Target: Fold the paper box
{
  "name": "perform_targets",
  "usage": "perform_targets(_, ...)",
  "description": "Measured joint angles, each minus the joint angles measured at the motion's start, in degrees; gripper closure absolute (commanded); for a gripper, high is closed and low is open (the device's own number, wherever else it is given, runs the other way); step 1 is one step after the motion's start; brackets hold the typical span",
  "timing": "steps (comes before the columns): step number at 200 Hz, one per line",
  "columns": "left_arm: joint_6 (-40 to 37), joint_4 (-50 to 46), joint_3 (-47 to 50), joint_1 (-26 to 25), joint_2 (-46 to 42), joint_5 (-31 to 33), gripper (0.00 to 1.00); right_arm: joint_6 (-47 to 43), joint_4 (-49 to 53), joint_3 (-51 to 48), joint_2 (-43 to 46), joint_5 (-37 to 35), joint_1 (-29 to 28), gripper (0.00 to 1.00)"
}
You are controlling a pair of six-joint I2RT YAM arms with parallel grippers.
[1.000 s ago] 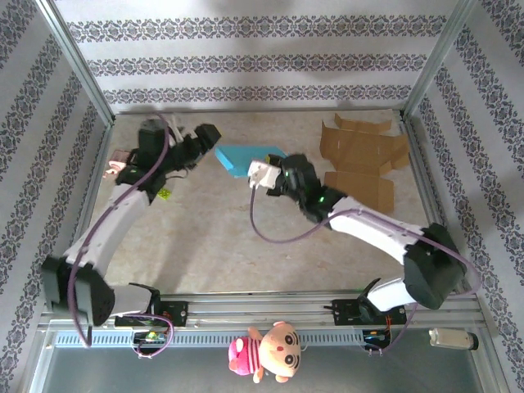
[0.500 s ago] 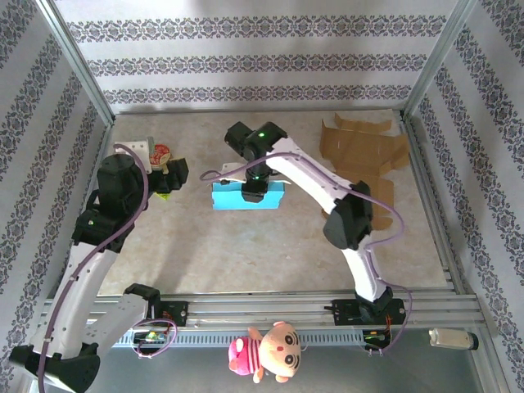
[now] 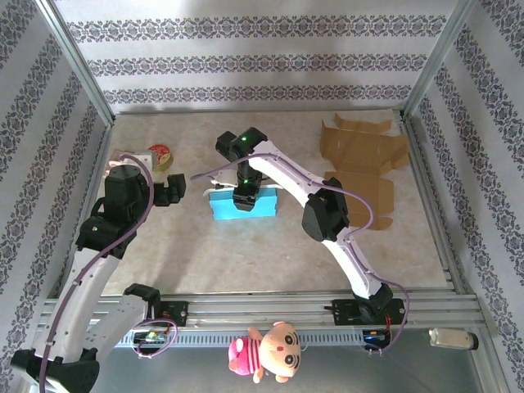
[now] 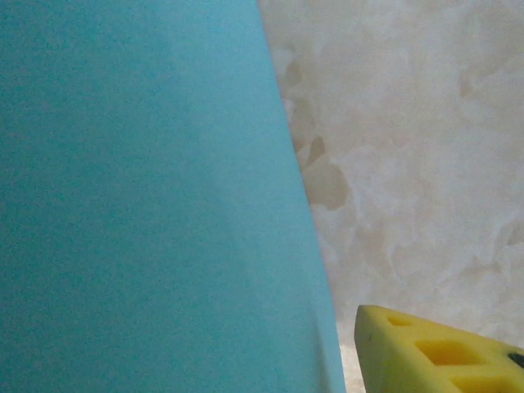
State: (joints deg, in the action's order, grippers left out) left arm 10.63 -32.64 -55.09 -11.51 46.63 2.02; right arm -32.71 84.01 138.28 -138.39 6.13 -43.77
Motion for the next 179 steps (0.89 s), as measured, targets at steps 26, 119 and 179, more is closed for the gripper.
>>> perform_targets(26,-0.2,0.1,0.4,0.0,0.4,0.5,0.04,0.2,-0.8,0.0,0.7,0.8,0.0,0.28)
perform_targets(119,-1.3,-5.4,-4.7,0.3,9.9,1.0,0.06,9.4,-10.5,-9.3,15.6,7.2,4.3,0.24)
perform_targets(179,-6.4,-11.5,-13.2,5.0,20.5,-18.4,0.03,26.6,-36.3,-51.5,44.5,21.8,20.1,0.37)
